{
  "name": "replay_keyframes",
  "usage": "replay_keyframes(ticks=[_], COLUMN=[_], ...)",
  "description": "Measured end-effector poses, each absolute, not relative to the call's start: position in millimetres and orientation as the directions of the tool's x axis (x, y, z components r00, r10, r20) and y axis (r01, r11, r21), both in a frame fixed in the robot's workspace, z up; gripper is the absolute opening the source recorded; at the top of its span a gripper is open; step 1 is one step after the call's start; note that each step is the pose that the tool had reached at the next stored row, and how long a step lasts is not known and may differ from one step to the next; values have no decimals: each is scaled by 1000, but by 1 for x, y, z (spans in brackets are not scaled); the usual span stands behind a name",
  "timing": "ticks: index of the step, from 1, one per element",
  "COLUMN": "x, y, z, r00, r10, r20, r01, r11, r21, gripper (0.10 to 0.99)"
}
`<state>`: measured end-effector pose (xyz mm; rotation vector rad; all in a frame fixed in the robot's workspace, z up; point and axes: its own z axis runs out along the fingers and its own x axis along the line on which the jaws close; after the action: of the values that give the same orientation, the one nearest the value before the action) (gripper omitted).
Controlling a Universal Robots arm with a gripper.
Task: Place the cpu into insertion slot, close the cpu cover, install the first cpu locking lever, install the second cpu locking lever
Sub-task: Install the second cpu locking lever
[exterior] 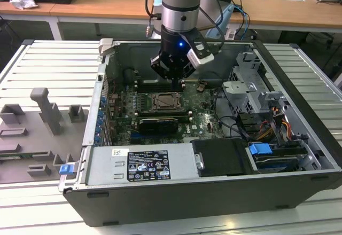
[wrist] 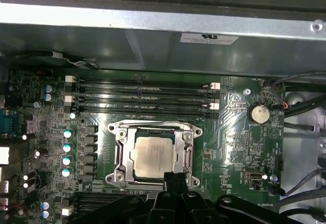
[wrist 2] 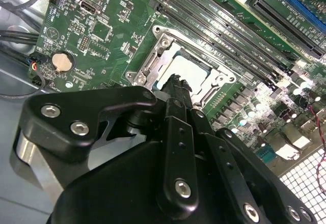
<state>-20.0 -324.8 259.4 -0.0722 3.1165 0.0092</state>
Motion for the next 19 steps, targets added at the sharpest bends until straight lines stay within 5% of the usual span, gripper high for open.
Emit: replay_keyframes(ticks=[19], x=[-20], y=[-331], z=[259], r00=[-999], r10=[-46], r20=[-24], r01=[-46], r11=[999], r21=[5], gripper=[106])
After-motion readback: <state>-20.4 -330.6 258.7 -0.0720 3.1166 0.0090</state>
